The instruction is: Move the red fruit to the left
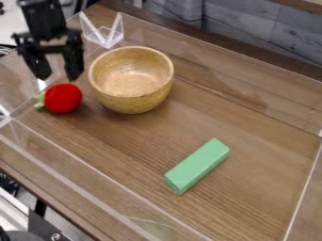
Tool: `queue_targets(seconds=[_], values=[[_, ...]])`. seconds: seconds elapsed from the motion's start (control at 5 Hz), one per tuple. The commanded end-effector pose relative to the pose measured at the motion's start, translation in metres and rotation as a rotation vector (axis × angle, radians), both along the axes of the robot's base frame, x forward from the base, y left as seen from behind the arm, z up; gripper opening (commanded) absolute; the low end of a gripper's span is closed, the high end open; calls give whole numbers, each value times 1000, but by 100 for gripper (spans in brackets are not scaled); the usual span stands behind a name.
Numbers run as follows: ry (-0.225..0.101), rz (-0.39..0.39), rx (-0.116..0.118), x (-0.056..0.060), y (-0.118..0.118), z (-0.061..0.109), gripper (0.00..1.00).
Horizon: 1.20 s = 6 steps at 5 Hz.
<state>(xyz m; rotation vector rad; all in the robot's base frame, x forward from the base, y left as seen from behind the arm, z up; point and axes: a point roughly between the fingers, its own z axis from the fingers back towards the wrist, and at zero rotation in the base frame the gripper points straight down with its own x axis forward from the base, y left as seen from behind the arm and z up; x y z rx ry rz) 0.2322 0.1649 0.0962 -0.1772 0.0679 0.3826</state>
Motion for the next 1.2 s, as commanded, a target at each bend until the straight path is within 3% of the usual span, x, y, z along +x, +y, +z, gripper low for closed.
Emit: queue_targets(seconds=[0.0, 0.4, 1.0], values=[[-74, -1, 21, 9, -5, 32, 100], [-97, -23, 0, 17, -28, 44, 100], [-104, -100, -24, 28, -69, 42, 100]])
